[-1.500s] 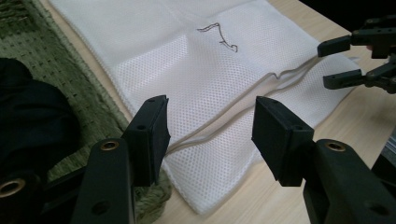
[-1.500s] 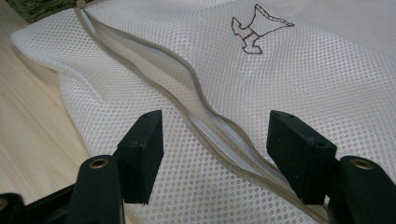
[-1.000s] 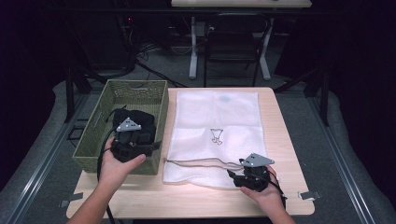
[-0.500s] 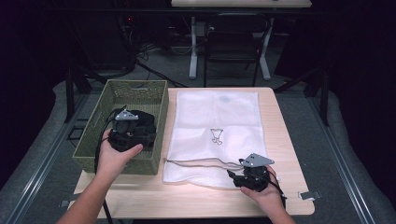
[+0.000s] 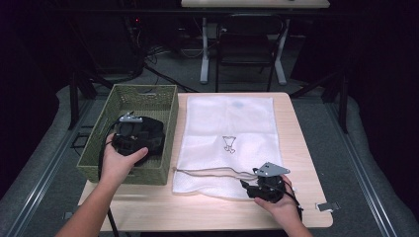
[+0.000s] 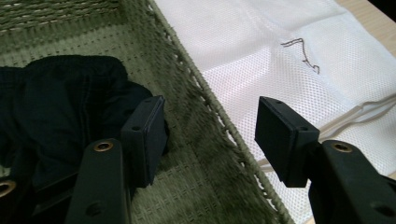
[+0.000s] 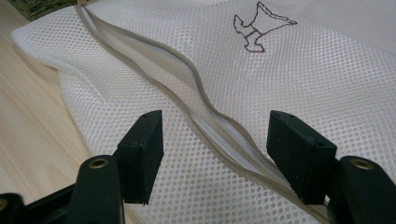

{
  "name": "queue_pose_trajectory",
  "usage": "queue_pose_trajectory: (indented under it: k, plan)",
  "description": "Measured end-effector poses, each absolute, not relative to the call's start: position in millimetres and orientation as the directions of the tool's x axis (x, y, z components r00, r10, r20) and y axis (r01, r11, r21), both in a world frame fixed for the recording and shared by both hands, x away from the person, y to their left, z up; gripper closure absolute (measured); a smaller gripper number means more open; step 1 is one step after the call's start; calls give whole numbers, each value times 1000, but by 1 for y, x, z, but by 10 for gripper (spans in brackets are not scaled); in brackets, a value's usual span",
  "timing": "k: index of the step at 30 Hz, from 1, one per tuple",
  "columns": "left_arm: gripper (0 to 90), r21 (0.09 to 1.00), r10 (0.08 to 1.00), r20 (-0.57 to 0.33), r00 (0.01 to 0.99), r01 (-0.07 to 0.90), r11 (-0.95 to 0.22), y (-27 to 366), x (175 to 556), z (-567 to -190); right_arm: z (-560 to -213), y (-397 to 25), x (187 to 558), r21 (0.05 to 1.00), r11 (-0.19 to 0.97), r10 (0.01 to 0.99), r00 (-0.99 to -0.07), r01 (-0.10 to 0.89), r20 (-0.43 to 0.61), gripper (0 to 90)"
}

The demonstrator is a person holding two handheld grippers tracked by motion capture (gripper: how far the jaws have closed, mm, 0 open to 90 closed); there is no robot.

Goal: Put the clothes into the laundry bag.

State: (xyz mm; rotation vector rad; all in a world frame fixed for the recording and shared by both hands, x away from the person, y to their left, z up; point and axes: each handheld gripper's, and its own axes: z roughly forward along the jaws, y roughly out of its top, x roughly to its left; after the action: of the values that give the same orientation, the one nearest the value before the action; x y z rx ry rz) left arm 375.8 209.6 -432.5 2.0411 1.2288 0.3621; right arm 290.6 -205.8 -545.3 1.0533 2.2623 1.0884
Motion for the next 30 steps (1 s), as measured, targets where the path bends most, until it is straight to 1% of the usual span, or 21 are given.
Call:
queue_pose_trajectory:
  k: [7, 14, 30]
  plan:
    - [413, 694, 870, -94, 484, 658, -291, 213, 382, -425, -546, -206, 291, 792, 409, 777, -628, 453, -42, 363]
    - [402, 682, 889, -68, 453, 671, -291, 216, 391, -429, -546, -206, 291, 793, 407, 777, -628, 454, -39, 363]
    - [389, 637, 923, -66, 378, 728, -253, 227, 413, -444, -546, -206, 291, 793, 407, 776, -629, 454, -38, 363]
